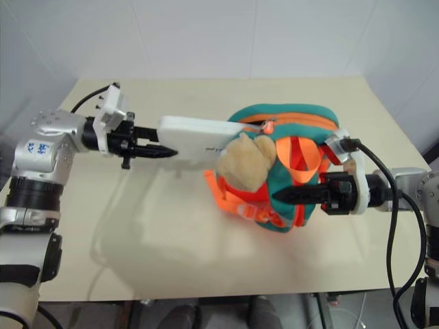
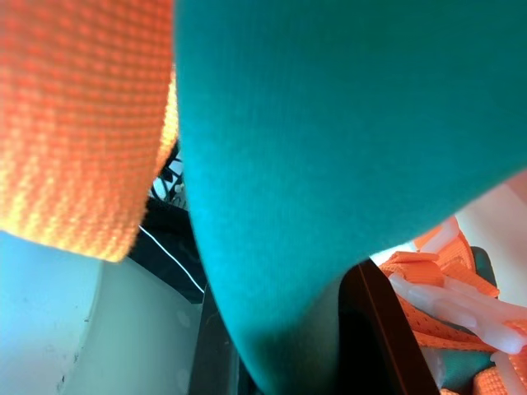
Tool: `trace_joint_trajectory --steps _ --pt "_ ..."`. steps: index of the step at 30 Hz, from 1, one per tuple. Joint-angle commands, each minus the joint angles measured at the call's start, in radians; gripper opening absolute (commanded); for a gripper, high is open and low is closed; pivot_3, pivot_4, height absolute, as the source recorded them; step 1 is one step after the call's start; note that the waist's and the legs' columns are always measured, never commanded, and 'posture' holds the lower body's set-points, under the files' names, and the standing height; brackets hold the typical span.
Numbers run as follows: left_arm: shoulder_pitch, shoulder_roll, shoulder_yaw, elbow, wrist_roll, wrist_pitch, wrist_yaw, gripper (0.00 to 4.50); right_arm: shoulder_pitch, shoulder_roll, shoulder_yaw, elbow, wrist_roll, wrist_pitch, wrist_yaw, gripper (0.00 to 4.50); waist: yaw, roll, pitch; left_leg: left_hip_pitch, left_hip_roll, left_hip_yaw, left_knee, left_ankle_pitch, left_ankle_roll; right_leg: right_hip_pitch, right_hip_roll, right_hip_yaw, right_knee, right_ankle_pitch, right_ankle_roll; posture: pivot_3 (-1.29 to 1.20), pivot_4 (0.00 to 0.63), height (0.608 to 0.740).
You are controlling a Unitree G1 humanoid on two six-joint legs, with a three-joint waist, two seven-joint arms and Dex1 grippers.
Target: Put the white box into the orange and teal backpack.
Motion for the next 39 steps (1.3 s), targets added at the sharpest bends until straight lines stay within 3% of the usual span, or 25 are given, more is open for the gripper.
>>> trace_joint_trajectory --steps 1,12,17,21,25,28,35,39 --pt "-0.07 -0.075 -0.032 0.027 0.025 -0.015 0.001 1.29 -0.014 0.013 0.01 -0.033 0.02 -0.004 0.006 0.55 0.001 0.0 0.0 -0.001 0.0 0.0 0.001 0.0 0.0 0.0 0.0 0.0 0.0 0.0 0.0 0.0 0.15 0.74" --pt "-0.135 -0.324 -0.081 0.097 0.1 -0.043 0.086 1.29 -0.008 0.054 0.016 -0.051 0.021 -0.013 -0.018 0.55 -0.001 0.0 0.0 -0.006 0.0 -0.001 0.008 -0.002 0.003 -0.002 0.0 0.0 0.0 0.001 0.002 0.0 0.15 0.74" --pt "-0.144 -0.377 -0.104 0.138 0.141 -0.091 0.086 1.29 -0.01 0.065 0.015 -0.052 0.021 -0.018 -0.024 0.55 0.003 0.0 0.0 -0.006 0.0 -0.001 0.008 -0.002 0.003 -0.001 0.0 0.0 0.0 0.002 0.003 0.0 0.15 0.74" --pt "-0.146 -0.389 -0.093 0.152 0.173 -0.069 0.148 2.54 -0.002 0.067 0.01 -0.059 0.025 -0.022 -0.023 0.55 0.014 0.0 0.0 -0.007 0.0 -0.002 0.009 -0.002 0.003 -0.001 0.0 0.0 0.0 0.002 0.003 0.0 0.15 0.74" --pt "-0.123 -0.357 -0.064 0.101 0.153 -0.052 0.131 3.69 0.0 0.07 0.01 -0.061 0.023 -0.024 -0.022 0.55 0.018 0.0 0.0 -0.007 -0.001 -0.002 0.009 -0.002 0.003 -0.002 0.0 0.0 0.0 0.002 0.003 0.0 0.15 0.74" --pt "-0.077 -0.275 -0.019 0.02 0.1 -0.012 0.071 4.47 -0.001 0.073 0.014 -0.056 0.016 -0.031 -0.019 0.55 0.009 0.0 0.0 -0.007 0.0 -0.002 0.009 -0.002 0.003 -0.002 0.001 0.0 0.0 0.002 0.003 0.0 0.15 0.74" --pt "0.012 -0.11 0.045 -0.074 0.042 0.011 0.0 4.47 -0.007 0.079 0.034 -0.045 0.007 -0.051 -0.012 0.55 -0.003 0.0 0.0 -0.007 0.0 -0.003 0.009 -0.002 0.003 -0.002 0.001 0.0 0.001 0.002 0.003 0.0 0.15 0.74" --pt "0.032 -0.068 0.102 -0.105 -0.015 0.017 -0.015 4.47 -0.011 0.081 0.045 -0.041 0.004 -0.061 -0.011 0.55 -0.003 0.0 0.0 -0.007 0.0 -0.003 0.01 -0.002 0.003 -0.002 0.001 0.0 0.001 0.002 0.003 0.0 0.15 0.74"
